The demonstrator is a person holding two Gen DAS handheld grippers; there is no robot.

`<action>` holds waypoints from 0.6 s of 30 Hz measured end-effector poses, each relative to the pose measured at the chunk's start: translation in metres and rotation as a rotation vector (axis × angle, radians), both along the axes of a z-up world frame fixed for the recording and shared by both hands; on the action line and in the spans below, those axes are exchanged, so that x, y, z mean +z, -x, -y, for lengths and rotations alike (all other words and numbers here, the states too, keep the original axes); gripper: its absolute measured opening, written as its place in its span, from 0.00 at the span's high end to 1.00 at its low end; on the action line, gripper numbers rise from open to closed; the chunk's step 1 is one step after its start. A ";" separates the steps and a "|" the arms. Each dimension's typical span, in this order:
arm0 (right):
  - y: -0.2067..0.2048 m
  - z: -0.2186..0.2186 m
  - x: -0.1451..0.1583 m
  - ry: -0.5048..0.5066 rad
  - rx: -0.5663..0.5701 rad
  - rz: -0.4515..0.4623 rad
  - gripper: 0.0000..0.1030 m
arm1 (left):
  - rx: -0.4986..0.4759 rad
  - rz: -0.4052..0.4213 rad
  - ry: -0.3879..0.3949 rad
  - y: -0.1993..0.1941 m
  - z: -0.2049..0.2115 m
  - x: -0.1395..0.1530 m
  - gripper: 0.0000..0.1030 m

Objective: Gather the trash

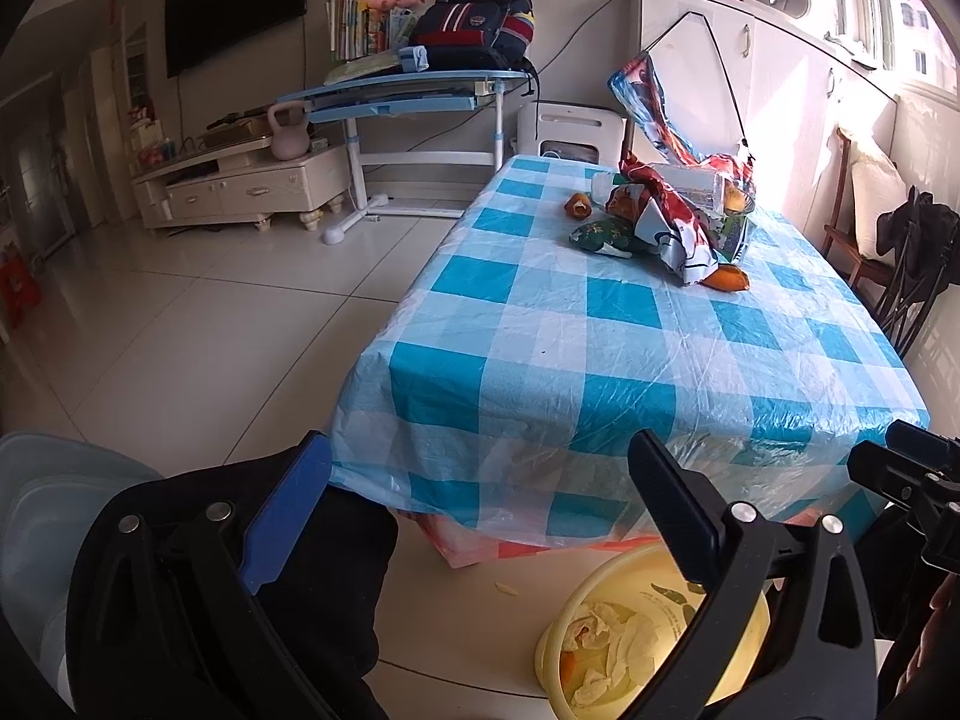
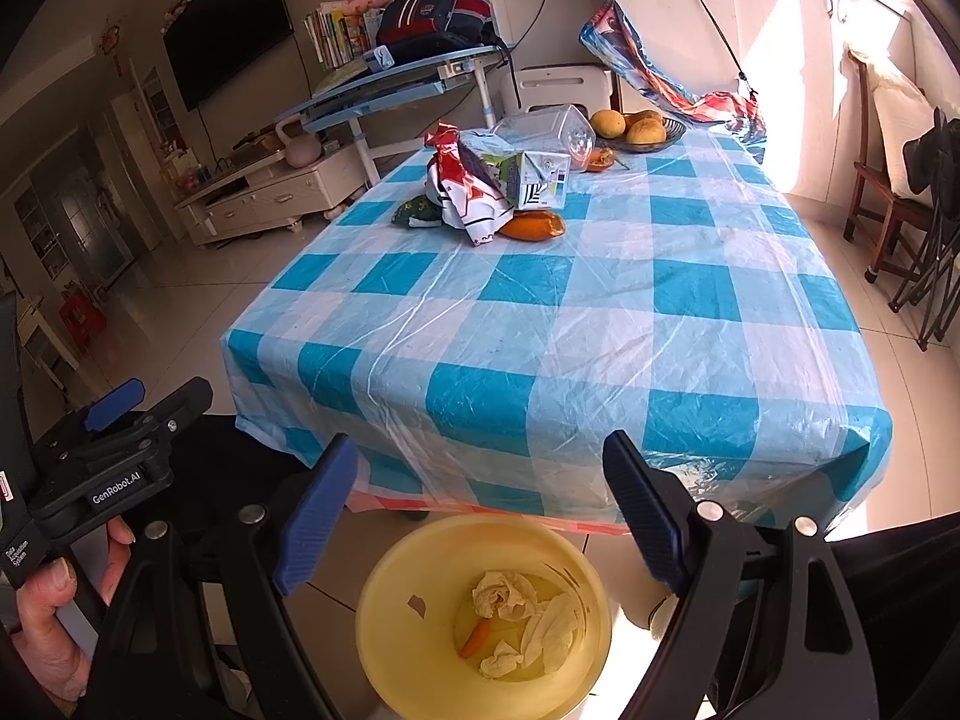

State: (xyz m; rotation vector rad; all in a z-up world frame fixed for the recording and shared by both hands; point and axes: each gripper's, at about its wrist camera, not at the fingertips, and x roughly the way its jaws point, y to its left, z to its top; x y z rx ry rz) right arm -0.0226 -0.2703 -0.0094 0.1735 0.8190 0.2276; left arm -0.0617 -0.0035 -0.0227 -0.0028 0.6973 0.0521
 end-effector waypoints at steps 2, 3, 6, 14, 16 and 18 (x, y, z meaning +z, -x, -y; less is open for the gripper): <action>0.000 0.003 0.001 -0.018 -0.008 0.001 0.22 | 0.001 -0.004 0.002 -0.001 0.000 -0.001 0.07; 0.000 0.004 0.001 -0.026 -0.013 0.000 0.22 | 0.001 -0.006 0.001 -0.001 0.000 -0.001 0.07; -0.001 0.007 0.001 -0.044 -0.020 -0.004 0.22 | -0.003 -0.008 -0.005 -0.002 0.002 -0.002 0.07; -0.002 0.010 0.006 -0.067 -0.017 0.002 0.22 | 0.001 -0.003 0.015 -0.002 -0.001 0.000 0.07; -0.003 0.009 0.009 -0.064 -0.010 0.009 0.22 | 0.001 -0.004 0.020 -0.002 -0.001 0.000 0.07; -0.004 0.009 0.012 -0.066 -0.003 0.013 0.22 | 0.000 -0.003 0.020 -0.001 0.000 0.000 0.07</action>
